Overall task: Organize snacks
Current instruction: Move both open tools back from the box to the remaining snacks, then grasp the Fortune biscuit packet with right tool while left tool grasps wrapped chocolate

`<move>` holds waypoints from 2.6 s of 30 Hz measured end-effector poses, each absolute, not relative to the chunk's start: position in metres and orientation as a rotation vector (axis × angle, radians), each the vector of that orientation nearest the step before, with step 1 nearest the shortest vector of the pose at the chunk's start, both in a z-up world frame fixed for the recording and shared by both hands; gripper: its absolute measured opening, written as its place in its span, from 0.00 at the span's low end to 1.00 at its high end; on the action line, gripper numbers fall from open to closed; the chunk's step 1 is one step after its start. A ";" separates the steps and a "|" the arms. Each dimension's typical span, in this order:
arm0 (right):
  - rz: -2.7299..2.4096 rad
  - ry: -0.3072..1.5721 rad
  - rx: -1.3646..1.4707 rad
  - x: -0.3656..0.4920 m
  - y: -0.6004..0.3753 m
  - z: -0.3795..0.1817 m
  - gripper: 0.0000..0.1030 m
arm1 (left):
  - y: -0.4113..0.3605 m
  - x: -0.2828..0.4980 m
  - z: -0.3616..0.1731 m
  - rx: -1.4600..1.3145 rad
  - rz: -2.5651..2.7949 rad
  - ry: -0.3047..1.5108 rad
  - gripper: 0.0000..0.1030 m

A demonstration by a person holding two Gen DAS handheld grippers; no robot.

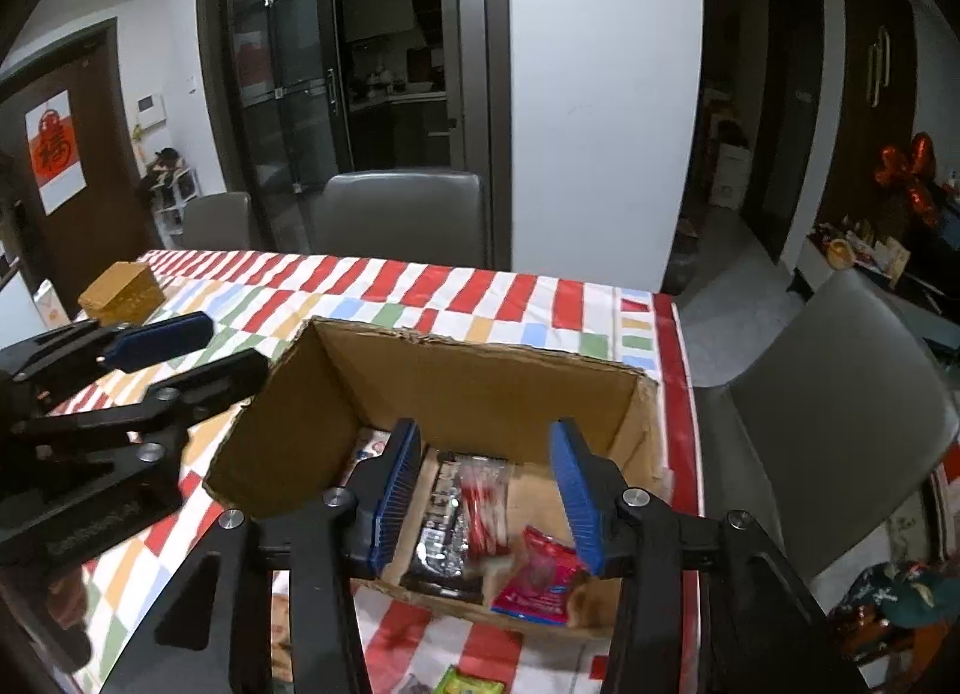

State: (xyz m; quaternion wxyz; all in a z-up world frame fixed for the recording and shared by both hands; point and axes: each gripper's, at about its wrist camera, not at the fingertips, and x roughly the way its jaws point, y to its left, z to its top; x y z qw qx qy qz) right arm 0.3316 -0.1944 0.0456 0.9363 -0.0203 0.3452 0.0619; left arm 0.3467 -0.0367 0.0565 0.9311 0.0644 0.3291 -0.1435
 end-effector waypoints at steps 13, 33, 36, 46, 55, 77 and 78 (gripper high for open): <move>0.160 0.712 -0.036 0.277 -0.189 0.040 0.45 | -0.015 0.279 0.047 0.123 -0.255 0.715 0.48; 0.334 0.788 -0.053 0.230 -0.122 -0.013 0.45 | 0.038 0.217 -0.005 0.157 -0.253 0.786 0.48; 0.358 0.812 -0.047 0.229 -0.112 -0.026 0.45 | 0.043 0.211 -0.016 0.154 -0.279 0.794 0.48; 0.404 0.915 -0.022 0.238 -0.094 -0.069 0.45 | 0.048 0.210 -0.057 0.153 -0.336 0.858 0.42; 0.415 0.997 0.001 0.255 -0.086 -0.099 0.45 | 0.044 0.221 -0.090 0.155 -0.382 0.928 0.34; 0.410 1.068 -0.014 0.282 -0.076 -0.129 0.44 | 0.034 0.256 -0.130 0.114 -0.406 1.011 0.22; 0.410 1.069 -0.014 0.283 -0.076 -0.129 0.44 | 0.033 0.257 -0.131 0.116 -0.405 1.012 0.22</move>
